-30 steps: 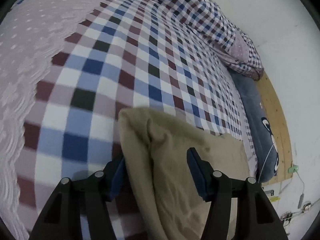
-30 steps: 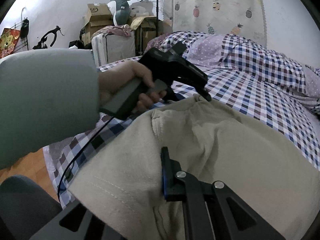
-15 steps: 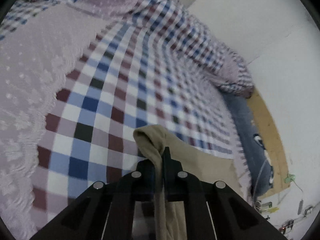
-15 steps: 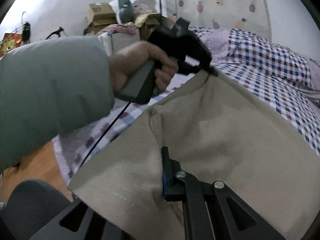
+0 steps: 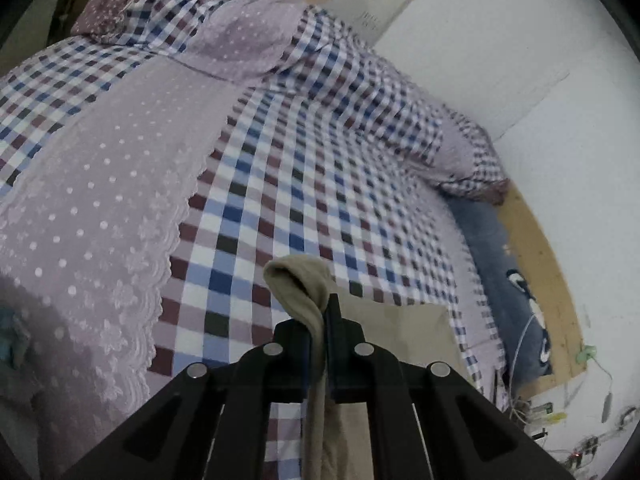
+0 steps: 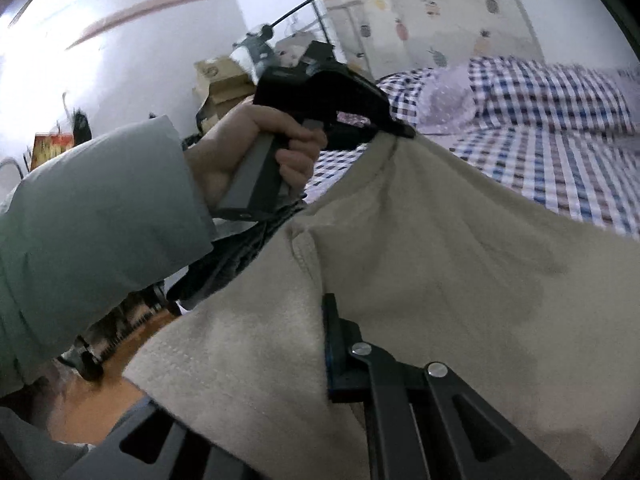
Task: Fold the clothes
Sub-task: 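Lift the khaki shirt off the bed with both grippers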
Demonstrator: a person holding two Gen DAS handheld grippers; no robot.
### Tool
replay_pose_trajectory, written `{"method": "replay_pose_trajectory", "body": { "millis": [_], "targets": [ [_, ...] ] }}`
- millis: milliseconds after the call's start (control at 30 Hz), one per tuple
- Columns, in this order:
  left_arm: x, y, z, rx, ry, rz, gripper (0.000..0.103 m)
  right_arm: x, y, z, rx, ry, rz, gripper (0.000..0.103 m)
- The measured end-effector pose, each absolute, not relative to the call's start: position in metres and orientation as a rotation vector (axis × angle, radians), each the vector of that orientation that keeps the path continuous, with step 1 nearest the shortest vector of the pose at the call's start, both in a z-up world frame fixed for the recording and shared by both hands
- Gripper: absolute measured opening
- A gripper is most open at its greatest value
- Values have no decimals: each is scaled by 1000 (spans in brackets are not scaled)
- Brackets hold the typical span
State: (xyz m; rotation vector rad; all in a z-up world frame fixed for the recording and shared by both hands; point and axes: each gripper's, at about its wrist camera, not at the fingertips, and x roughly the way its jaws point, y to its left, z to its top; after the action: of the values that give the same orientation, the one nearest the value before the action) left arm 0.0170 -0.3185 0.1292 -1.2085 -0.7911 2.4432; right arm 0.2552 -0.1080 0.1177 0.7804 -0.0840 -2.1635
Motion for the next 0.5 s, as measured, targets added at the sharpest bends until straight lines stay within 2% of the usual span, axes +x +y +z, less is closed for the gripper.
{"method": "replay_pose_trajectory", "body": {
  "millis": [133, 500],
  "targets": [
    [9, -280, 148, -1185, -775, 2420, 5, 256, -72, 116, 800, -232, -2192, 3],
    [-21, -142, 186, -1194, -637, 2338, 5, 274, 43, 139, 766, -354, -2383, 3]
  ]
}}
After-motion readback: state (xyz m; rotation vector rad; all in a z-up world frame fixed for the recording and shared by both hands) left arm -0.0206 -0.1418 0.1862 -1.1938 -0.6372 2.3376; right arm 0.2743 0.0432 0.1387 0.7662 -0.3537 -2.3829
